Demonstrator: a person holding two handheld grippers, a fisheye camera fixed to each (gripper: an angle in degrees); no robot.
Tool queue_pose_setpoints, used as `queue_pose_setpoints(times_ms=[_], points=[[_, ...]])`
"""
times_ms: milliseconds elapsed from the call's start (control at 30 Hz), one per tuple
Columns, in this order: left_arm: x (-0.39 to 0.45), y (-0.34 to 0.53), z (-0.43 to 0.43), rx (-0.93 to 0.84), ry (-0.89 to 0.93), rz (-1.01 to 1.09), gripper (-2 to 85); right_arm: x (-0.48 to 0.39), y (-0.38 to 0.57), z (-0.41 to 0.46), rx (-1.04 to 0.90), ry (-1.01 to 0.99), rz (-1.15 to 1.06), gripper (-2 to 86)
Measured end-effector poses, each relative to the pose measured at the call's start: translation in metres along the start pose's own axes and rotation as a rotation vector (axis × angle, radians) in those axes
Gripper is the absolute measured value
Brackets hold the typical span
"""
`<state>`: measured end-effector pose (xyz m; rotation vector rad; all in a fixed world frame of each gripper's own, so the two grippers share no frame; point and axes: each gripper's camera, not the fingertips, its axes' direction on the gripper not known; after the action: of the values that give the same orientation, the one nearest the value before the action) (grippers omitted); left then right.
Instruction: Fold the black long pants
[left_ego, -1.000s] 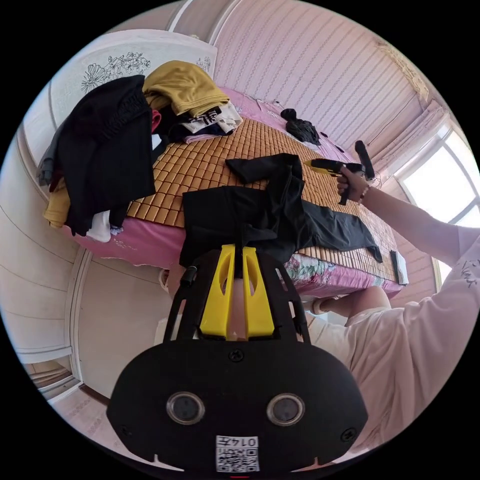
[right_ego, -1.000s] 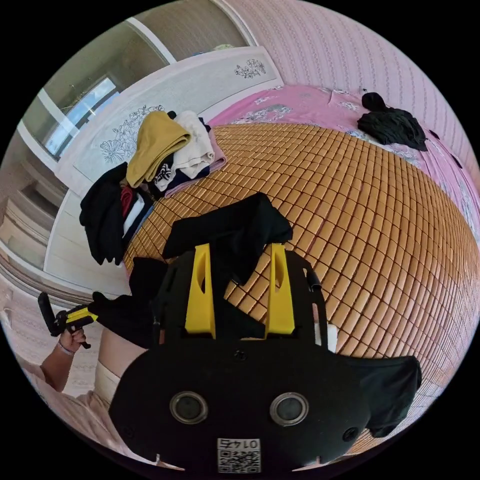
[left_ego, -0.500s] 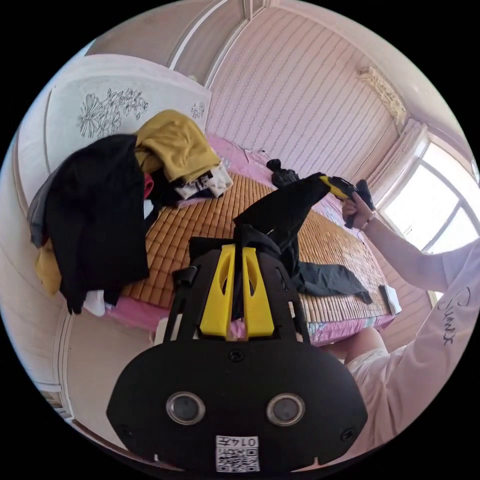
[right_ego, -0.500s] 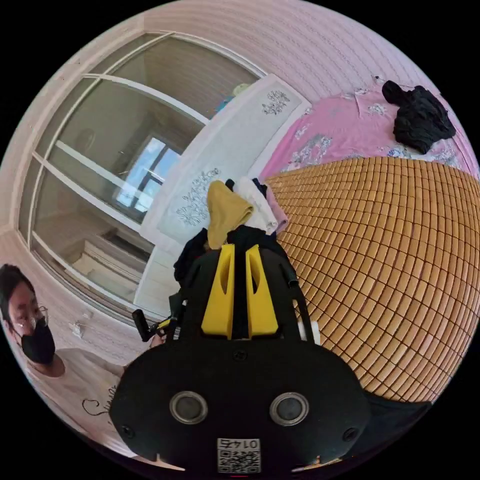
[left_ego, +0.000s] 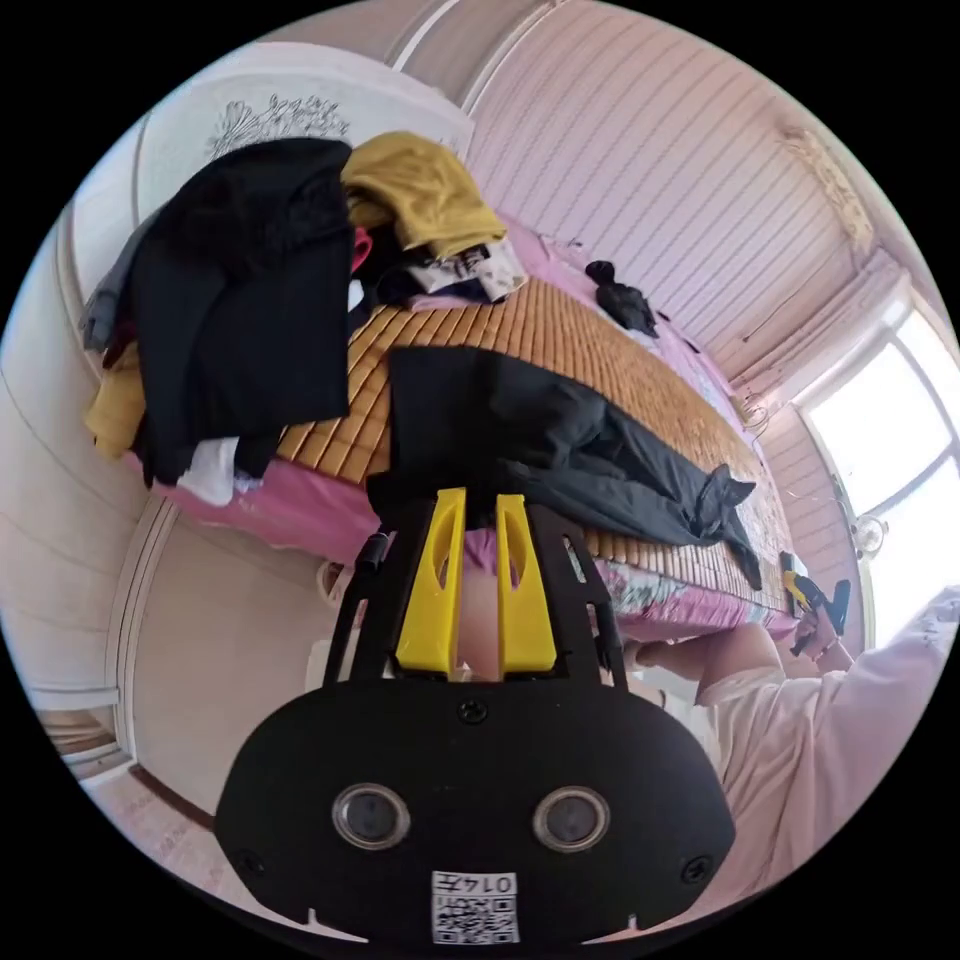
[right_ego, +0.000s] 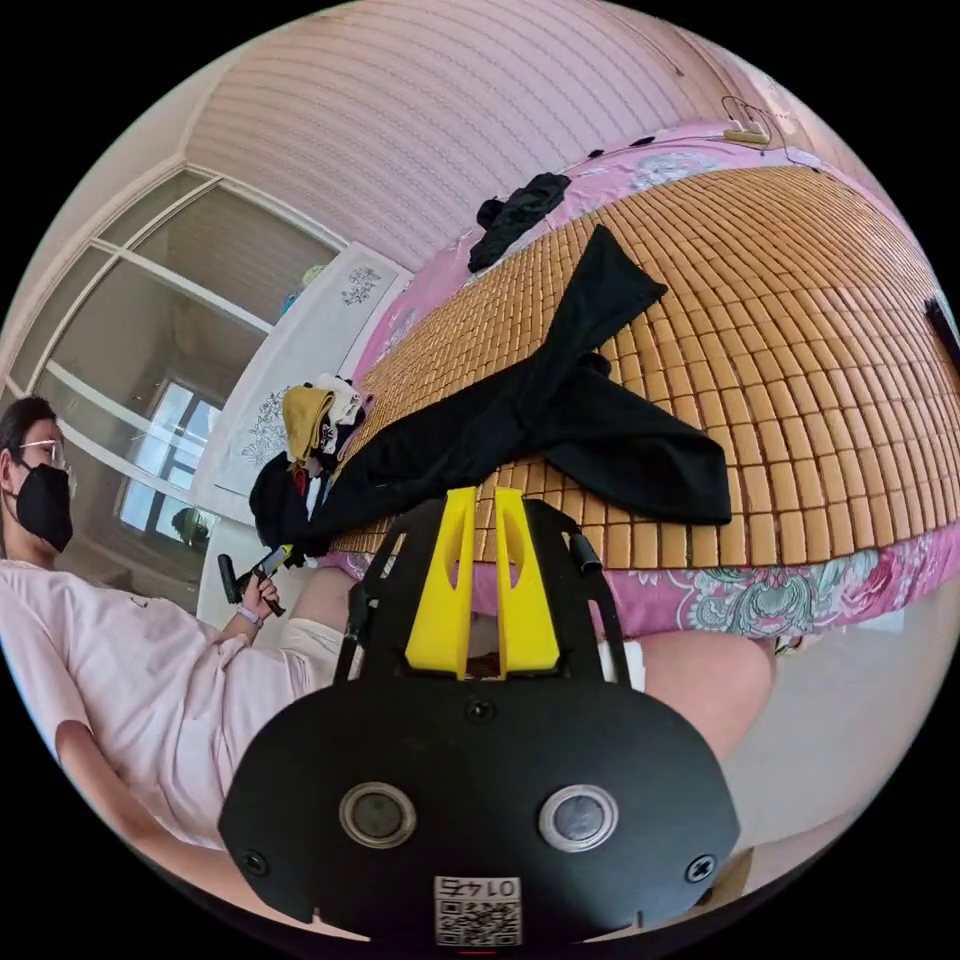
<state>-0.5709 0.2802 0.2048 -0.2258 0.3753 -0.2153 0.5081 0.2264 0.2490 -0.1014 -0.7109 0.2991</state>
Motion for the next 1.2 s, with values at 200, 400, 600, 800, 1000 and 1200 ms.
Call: queue_pose_setpoints(times_ms=[200, 400, 600, 800, 1000, 1200], points=[[0.002, -0.005, -0.021, 0.012, -0.226, -0.039, -0.4, -0.021, -0.044, 0.026, -0.048, 0.214, -0.103, 8.1], [0.044, -0.069, 0.018, -0.027, -0.123, 0.078, -0.9, -0.024, -0.121, 0.091, 0.042, 0.373, -0.008, 13.4], [0.105, -0.114, 0.077, -0.082, -0.072, 0.193, -0.9, -0.013, -0.158, 0.131, -0.007, 0.291, 0.145, 1.8], [0.146, -0.132, 0.106, -0.11, -0.034, 0.267, -1.0, -0.035, -0.138, 0.102, 0.04, 0.381, -0.022, 4.0], [0.197, -0.139, 0.125, -0.131, 0.003, 0.304, -0.9, -0.023, -0.152, 0.157, -0.097, 0.547, 0.102, 9.1], [0.243, -0.149, 0.139, -0.136, 0.076, 0.344, -0.9, -0.074, -0.129, 0.071, 0.15, 0.172, -0.081, 1.8]])
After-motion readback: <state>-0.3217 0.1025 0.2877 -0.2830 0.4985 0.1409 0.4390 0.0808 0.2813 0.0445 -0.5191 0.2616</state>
